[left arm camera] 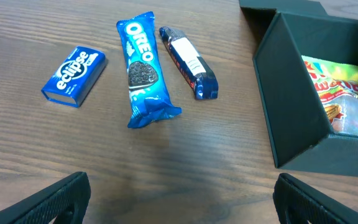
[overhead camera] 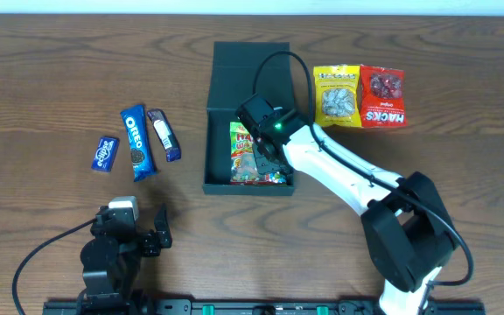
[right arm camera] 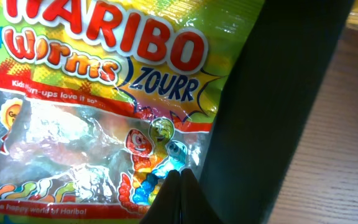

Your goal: Pack container

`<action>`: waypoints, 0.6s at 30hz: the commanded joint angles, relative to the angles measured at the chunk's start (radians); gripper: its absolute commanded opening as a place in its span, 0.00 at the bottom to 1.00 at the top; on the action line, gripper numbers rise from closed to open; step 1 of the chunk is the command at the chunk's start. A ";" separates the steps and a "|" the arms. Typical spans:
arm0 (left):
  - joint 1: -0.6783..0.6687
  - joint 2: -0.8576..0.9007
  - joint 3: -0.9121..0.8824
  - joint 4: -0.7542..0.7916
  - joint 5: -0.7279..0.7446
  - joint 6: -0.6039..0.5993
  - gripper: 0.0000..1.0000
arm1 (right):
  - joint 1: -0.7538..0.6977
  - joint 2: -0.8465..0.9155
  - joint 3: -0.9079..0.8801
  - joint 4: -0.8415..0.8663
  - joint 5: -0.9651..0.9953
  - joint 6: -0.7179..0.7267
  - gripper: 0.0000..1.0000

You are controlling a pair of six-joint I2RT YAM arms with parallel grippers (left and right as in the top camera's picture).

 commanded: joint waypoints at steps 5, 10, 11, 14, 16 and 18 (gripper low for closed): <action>-0.003 -0.006 -0.011 0.003 0.015 -0.008 0.95 | -0.006 -0.040 0.212 -0.096 0.003 -0.014 0.01; -0.003 -0.006 -0.011 0.003 0.015 -0.007 0.95 | -0.029 -0.093 0.277 -0.118 0.002 -0.014 0.48; -0.003 -0.006 -0.011 0.003 0.015 -0.007 0.95 | -0.034 -0.111 0.277 -0.117 0.002 -0.015 0.59; -0.003 -0.006 -0.011 0.003 0.015 -0.007 0.95 | -0.043 -0.151 0.277 -0.116 0.002 -0.037 0.90; -0.003 -0.006 -0.011 0.003 0.015 -0.007 0.95 | -0.043 -0.170 0.277 -0.114 0.003 -0.084 0.99; -0.003 -0.006 -0.011 0.004 0.014 -0.007 0.95 | -0.043 -0.174 0.277 -0.116 0.003 -0.101 0.99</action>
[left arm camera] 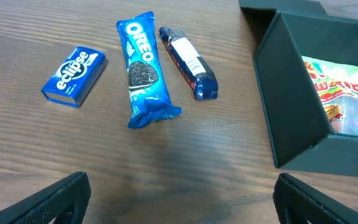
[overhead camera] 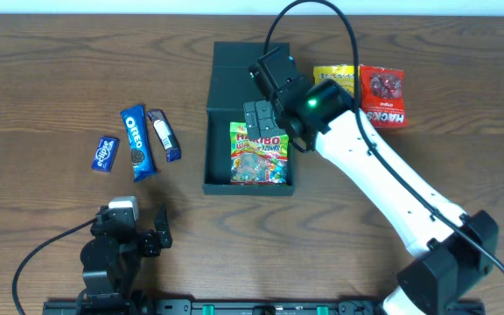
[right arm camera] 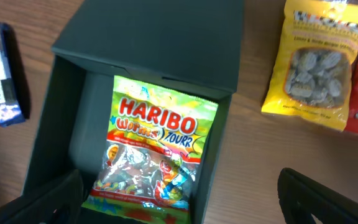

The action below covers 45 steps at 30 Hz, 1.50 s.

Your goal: Pack container

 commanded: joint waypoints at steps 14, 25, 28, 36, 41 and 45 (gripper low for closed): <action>-0.003 -0.004 -0.009 0.106 0.326 -0.191 0.95 | -0.016 -0.012 0.016 -0.021 0.007 -0.174 0.99; -0.003 0.404 0.233 0.142 0.069 -0.153 0.95 | -0.165 -0.010 0.016 0.154 -0.034 -0.313 0.99; -0.003 0.617 0.344 0.143 0.019 -0.153 0.95 | -0.224 -0.009 0.016 0.216 -0.047 -0.352 0.99; -0.003 1.192 0.711 0.153 -0.112 -0.154 0.95 | -0.394 -0.009 0.016 0.473 -0.190 -0.541 0.99; -0.003 1.420 0.880 0.135 -0.155 -0.153 0.95 | -0.465 -0.009 0.016 0.521 -0.204 -0.546 0.99; -0.003 1.556 0.941 0.116 -0.177 -0.153 0.95 | -0.489 -0.009 0.016 0.520 -0.203 -0.546 0.99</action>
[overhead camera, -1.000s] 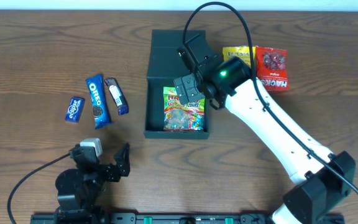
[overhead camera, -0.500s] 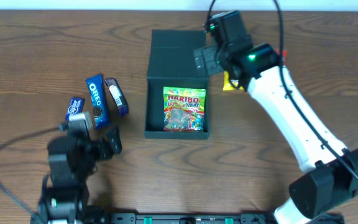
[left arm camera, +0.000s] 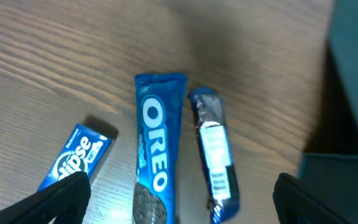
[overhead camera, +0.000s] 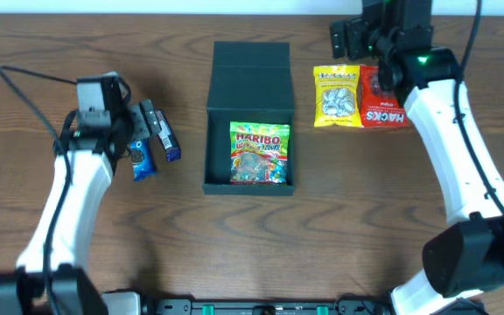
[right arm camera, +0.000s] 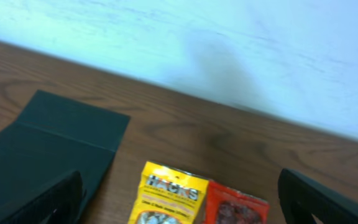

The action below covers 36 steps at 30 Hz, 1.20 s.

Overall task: Pack container
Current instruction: 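Grasp the blue Oreo pack with the left gripper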

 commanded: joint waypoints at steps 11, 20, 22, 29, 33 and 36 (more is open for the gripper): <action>0.001 0.268 0.048 0.049 -0.040 0.031 0.95 | -0.020 -0.007 0.013 0.001 -0.020 -0.021 0.99; 0.016 0.288 0.047 0.051 -0.080 0.032 0.95 | -0.020 -0.007 0.013 -0.016 -0.020 0.025 0.99; 0.018 0.305 0.047 0.056 -0.080 0.032 0.95 | -0.020 -0.007 0.013 -0.023 -0.020 0.025 0.99; 0.018 0.358 0.047 0.073 -0.072 0.032 0.84 | -0.020 -0.007 0.013 -0.028 -0.020 0.025 0.99; 0.018 0.360 0.047 0.086 -0.073 0.032 0.62 | -0.020 -0.007 0.013 -0.029 -0.020 0.025 0.99; 0.018 0.369 0.047 0.093 -0.073 0.032 0.50 | -0.020 -0.007 0.013 -0.029 -0.020 0.040 0.99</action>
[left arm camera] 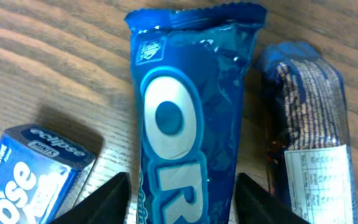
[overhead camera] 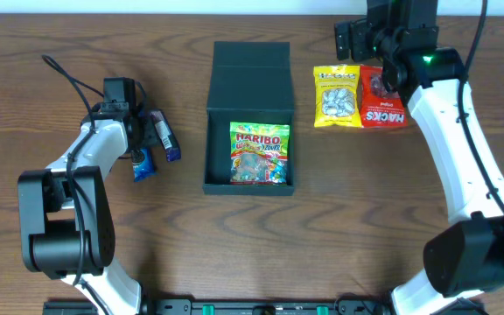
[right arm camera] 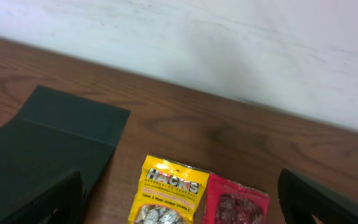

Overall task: Pack container
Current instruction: 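Grasp the blue Oreo pack with the left gripper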

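Note:
The dark green box (overhead camera: pixel 248 87) stands open mid-table with a Haribo bag (overhead camera: pixel 259 154) lying inside. At the left, my left gripper (overhead camera: pixel 130 133) is low over the blue Oreo pack (left arm camera: pixel 188 124). It is open (left arm camera: pixel 182 205), with one finger on each side of the pack. A dark blue bar (left arm camera: pixel 309 124) lies right of the Oreo and a blue Eclipse box (left arm camera: pixel 36 174) lies left of it. My right gripper (overhead camera: pixel 383 26) hangs open (right arm camera: pixel 179 186) high over the yellow Hacks bag (overhead camera: pixel 337 94) and the red Hacks bag (overhead camera: pixel 381 96).
The box's flat lid (right arm camera: pixel 55 130) lies open toward the far edge, near a white wall (right arm camera: pixel 229 43). The two Hacks bags touch side by side right of the box. My left arm covers the Eclipse box in the overhead view.
My left gripper has dropped from above the three blue snacks to table level, its open fingers now astride the Oreo pack. The right gripper has barely moved.
First my right gripper was shut low in the box at the Haribo bag, the left arm parked at the near edge. Then the right gripper was open above the box, with the bag inside. Later it hung over the Hacks bags, while the left came over, then down onto, the Oreo.

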`<action>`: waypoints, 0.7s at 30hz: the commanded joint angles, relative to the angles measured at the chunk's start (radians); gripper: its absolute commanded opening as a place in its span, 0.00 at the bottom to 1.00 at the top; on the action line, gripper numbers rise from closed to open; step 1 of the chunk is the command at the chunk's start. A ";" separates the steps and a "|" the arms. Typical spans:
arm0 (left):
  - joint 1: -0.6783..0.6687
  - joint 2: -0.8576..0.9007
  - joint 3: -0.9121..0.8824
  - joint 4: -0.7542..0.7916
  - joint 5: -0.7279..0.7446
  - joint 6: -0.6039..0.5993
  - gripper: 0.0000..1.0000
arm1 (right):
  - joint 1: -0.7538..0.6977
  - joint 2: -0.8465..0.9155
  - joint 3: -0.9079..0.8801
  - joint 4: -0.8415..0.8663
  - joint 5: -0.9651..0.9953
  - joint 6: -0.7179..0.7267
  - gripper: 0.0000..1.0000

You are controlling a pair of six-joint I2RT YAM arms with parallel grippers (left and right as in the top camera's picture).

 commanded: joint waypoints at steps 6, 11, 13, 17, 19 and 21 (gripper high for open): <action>0.005 0.034 0.019 0.019 -0.015 0.000 0.44 | -0.007 -0.007 0.013 -0.002 -0.007 0.026 0.99; 0.005 0.034 0.019 0.023 -0.014 0.000 0.32 | -0.007 -0.007 0.013 -0.002 -0.007 0.027 0.99; 0.005 0.034 0.019 0.023 -0.015 0.000 0.29 | -0.007 -0.007 0.013 -0.002 -0.006 0.026 0.99; 0.005 0.033 0.021 0.026 -0.015 0.000 0.29 | -0.008 -0.007 0.013 -0.002 0.001 0.027 0.99; 0.005 0.027 0.030 0.021 -0.015 0.000 0.28 | -0.008 -0.007 0.013 -0.003 0.001 0.027 0.99; 0.005 0.017 0.049 0.009 -0.015 0.001 0.25 | -0.009 -0.007 0.013 -0.003 0.002 0.030 0.99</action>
